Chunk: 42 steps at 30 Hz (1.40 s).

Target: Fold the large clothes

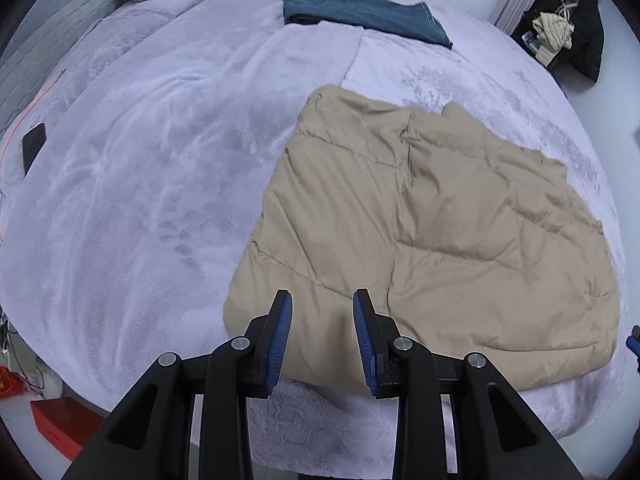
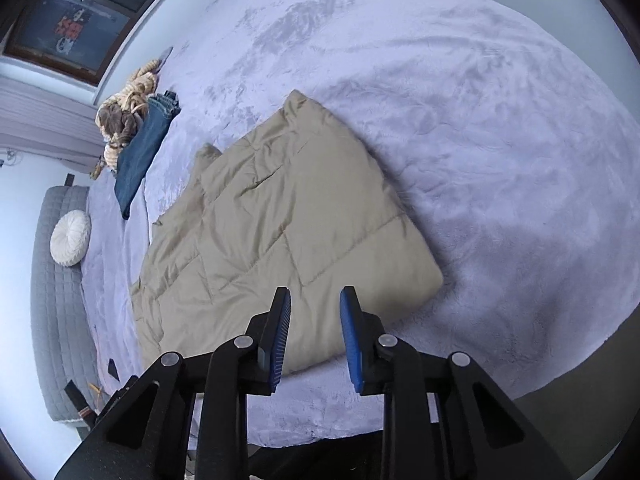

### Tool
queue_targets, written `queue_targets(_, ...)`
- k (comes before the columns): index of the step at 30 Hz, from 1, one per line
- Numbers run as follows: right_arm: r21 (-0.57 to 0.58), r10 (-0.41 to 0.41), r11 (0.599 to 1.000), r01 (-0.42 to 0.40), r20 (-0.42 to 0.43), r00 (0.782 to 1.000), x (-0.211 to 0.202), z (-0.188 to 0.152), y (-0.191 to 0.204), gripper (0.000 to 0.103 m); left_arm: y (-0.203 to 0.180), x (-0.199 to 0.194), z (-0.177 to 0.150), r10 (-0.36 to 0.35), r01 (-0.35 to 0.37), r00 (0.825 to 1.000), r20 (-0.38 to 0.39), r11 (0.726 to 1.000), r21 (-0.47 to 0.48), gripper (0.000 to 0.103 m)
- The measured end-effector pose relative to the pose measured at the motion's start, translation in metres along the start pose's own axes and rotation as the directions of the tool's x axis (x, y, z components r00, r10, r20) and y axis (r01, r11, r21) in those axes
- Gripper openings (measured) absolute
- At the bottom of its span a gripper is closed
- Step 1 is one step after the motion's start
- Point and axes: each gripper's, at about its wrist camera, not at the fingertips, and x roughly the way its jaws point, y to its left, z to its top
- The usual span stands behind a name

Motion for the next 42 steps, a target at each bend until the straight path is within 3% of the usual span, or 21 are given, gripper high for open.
queue_targets(6,-0.044,-0.099,0.995,0.095,-0.104,0.990,0.037,-0.009,-0.009,0.028,-0.009,0.052,-0.007,0.047,-0.043,0.991,-0.127,0.999,0.030,0.034)
queue_targets(10,0.051,-0.084,0.994,0.094,-0.176,0.981,0.052,-0.007,-0.029,0.028,-0.013,0.043,-0.003,0.074,-0.068,0.987,-0.143,0.997,0.048,0.034)
queue_targets(13,0.036,-0.071,0.996,0.078,-0.169,0.983,0.044,-0.003,-0.024,0.029,-0.020,0.029,-0.002,0.066,-0.060,0.989,-0.134,0.997,0.052,0.034)
queue_targets(17,-0.019,-0.045,0.999,0.043,-0.150,0.988,0.030,0.000,-0.008,0.049,-0.034,0.010,-0.001,0.041,-0.036,0.993,-0.107,0.998,0.048,0.034)
queue_targets(19,-0.054,-0.035,0.998,0.028,-0.144,0.989,0.025,-0.001,0.003,0.054,-0.041,0.003,-0.001,0.036,-0.031,0.995,-0.097,0.998,0.053,0.073)
queue_targets(20,-0.073,-0.033,0.997,0.023,-0.143,0.989,0.023,-0.001,0.008,0.056,-0.046,-0.003,0.001,0.045,-0.041,0.996,-0.079,0.998,0.053,0.103)
queue_targets(22,-0.096,-0.027,0.995,0.013,-0.145,0.989,0.021,-0.003,0.016,0.057,-0.054,-0.015,0.001,0.054,-0.052,0.998,-0.037,0.996,0.070,0.103)
queue_targets(28,-0.154,-0.038,0.988,0.018,-0.132,0.990,0.014,-0.009,0.026,0.071,-0.071,-0.030,-0.002,0.075,-0.073,0.997,-0.027,0.993,0.093,0.103)
queue_targets(30,-0.163,-0.035,0.986,0.012,-0.133,0.990,0.013,-0.011,0.026,0.072,-0.075,-0.035,-0.007,0.076,-0.073,0.997,-0.028,0.993,0.096,0.103)
queue_targets(32,-0.175,-0.033,0.985,0.008,-0.139,0.990,0.012,-0.015,0.027,0.084,-0.080,-0.040,-0.013,0.083,-0.080,0.996,-0.027,0.991,0.105,0.103)
queue_targets(42,-0.219,-0.035,0.976,0.002,-0.148,0.988,0.013,-0.032,0.032,0.084,-0.089,-0.045,-0.028,0.088,-0.081,0.995,-0.043,0.987,0.142,0.103)
